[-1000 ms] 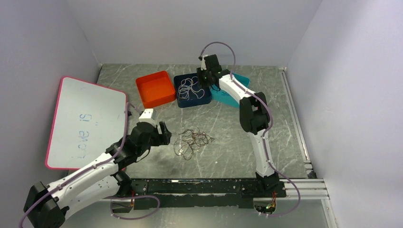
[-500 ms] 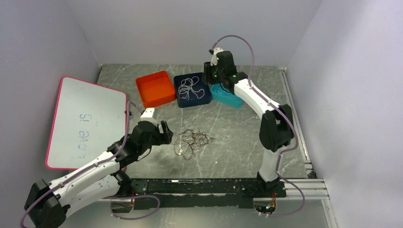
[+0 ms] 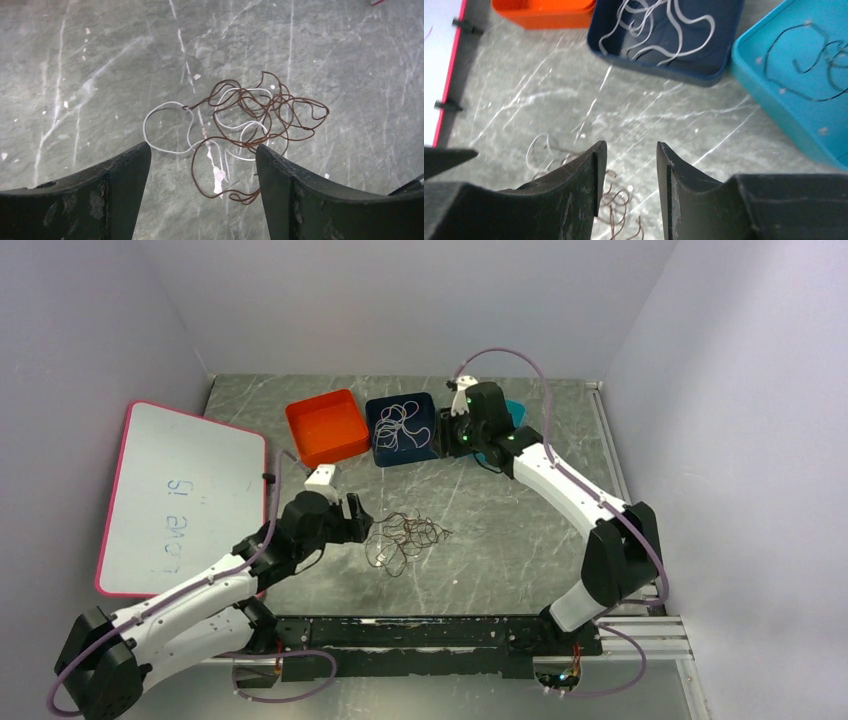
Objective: Untangle the cables
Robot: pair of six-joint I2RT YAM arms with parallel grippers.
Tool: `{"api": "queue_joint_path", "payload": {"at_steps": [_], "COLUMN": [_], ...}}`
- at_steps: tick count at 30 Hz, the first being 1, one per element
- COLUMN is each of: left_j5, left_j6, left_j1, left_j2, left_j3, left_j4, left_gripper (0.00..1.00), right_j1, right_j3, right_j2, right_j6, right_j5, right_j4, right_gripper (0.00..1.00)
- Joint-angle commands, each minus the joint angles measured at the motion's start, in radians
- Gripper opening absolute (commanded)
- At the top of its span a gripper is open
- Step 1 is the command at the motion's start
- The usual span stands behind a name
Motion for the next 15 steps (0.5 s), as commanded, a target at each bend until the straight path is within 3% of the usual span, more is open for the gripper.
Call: {"api": "queue_joint_path", "payload": {"at_steps": [1, 8, 15], "left_j5": [0.061, 0.082, 0.112], "left_j6": [0.031, 0.004, 0.014], "left_j1": [0.002, 0.003, 0.002], "left_j2": [0.017, 0.092, 0.144], "left_j3": [0.003, 0.018, 0.038], "left_j4": [0.111, 0.156, 0.189], "left_gripper": [0.81, 0.80, 0.79], "right_j1": [0.028, 0.080, 0.173], "right_j3": [-0.026, -0.101, -0.187], "right_j2": [-0.057, -0.090, -0.059], "right_j6": [-0.009, -0.075, -0.064], "right_j5": [-0.071, -0.164, -0.150], "right_j4": [-0.112, -0.304, -0.268], "right_gripper": [0.45, 0.45, 0.44]}}
